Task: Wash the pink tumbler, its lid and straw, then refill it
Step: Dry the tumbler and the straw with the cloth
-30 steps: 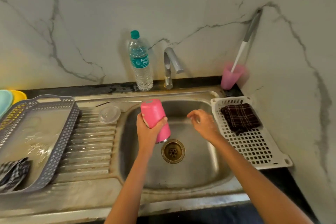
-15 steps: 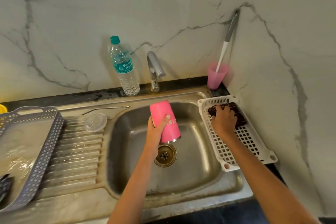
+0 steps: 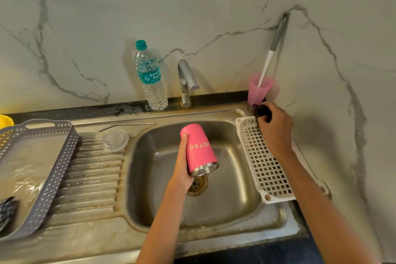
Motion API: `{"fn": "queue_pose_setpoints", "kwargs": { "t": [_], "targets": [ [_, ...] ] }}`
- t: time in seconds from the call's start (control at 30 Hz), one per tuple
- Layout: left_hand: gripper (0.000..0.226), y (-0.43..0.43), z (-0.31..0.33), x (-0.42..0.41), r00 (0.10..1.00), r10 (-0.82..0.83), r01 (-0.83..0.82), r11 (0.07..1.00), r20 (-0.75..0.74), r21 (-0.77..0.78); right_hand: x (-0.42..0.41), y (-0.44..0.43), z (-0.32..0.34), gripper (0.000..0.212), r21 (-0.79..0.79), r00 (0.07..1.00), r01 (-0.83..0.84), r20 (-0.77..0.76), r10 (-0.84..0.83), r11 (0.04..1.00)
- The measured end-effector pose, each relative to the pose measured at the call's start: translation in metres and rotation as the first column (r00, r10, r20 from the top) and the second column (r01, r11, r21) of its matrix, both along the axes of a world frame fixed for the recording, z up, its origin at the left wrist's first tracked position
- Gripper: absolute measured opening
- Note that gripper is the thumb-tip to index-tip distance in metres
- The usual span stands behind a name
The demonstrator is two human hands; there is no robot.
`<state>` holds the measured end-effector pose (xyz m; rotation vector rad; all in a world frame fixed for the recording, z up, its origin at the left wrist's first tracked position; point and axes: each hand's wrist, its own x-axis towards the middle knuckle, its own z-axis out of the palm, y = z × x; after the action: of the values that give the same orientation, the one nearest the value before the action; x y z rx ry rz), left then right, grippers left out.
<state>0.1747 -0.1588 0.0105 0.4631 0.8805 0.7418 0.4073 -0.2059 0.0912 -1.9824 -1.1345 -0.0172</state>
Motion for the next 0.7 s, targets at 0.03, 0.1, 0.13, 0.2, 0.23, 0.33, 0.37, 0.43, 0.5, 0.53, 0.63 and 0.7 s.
{"fn": "queue_pose_setpoints", "kwargs": {
  "t": [0.03,0.1,0.13,0.2,0.23,0.33,0.37,0.43,0.5,0.53,0.63,0.7],
  "targets": [
    [0.073,-0.002,0.000,0.001,1.000,-0.001,0.001,1.000,-0.005,-0.010,-0.014,-0.002,0.009,0.030,0.031,0.998,-0.058,-0.038,0.059,0.998],
    [0.075,-0.005,0.001,0.004,1.000,-0.007,0.007,1.000,0.011,-0.028,-0.044,-0.006,0.020,0.032,0.060,0.980,-0.178,-0.081,0.183,0.982],
    [0.074,-0.007,0.002,0.005,1.000,-0.001,0.002,0.999,0.020,-0.037,-0.057,-0.008,0.019,0.033,0.061,0.964,-0.242,-0.095,0.247,0.968],
    [0.066,-0.010,0.008,0.007,0.999,0.017,-0.014,0.999,0.050,-0.043,-0.082,-0.012,0.014,0.038,0.048,0.919,-0.371,-0.121,0.374,0.927],
    [0.060,-0.010,0.009,0.008,0.997,0.015,-0.013,0.999,0.073,-0.034,-0.093,-0.014,0.007,0.039,0.034,0.895,-0.429,-0.116,0.430,0.903],
    [0.050,-0.011,0.011,0.006,0.997,0.031,-0.031,1.000,0.075,-0.002,-0.120,-0.015,-0.022,0.038,-0.033,0.825,-0.564,-0.073,0.561,0.825],
    [0.048,-0.011,0.009,0.004,0.998,0.044,-0.045,0.999,0.045,0.009,-0.126,-0.014,-0.034,0.040,-0.070,0.806,-0.592,-0.070,0.588,0.803],
    [0.042,-0.013,0.007,0.002,0.999,0.054,-0.054,0.998,0.004,0.028,-0.131,-0.008,-0.050,0.041,-0.141,0.788,-0.614,-0.077,0.610,0.776],
    [0.039,-0.013,0.008,0.001,1.000,0.029,-0.028,0.999,-0.007,0.039,-0.129,0.001,-0.053,0.038,-0.148,0.775,-0.632,-0.107,0.623,0.760],
    [0.039,-0.014,0.010,0.001,1.000,0.016,-0.016,0.999,0.001,0.038,-0.127,0.005,-0.051,0.036,-0.133,0.770,-0.638,-0.121,0.627,0.758],
    [0.044,-0.014,0.018,0.001,0.999,-0.006,0.003,0.999,0.050,0.045,-0.122,0.019,-0.038,0.030,-0.090,0.793,-0.595,-0.223,0.566,0.798],
    [0.049,-0.015,0.020,0.001,0.996,-0.022,0.018,0.998,0.085,0.054,-0.119,0.024,-0.026,0.027,-0.047,0.800,-0.538,-0.344,0.492,0.842]
  ]
}}
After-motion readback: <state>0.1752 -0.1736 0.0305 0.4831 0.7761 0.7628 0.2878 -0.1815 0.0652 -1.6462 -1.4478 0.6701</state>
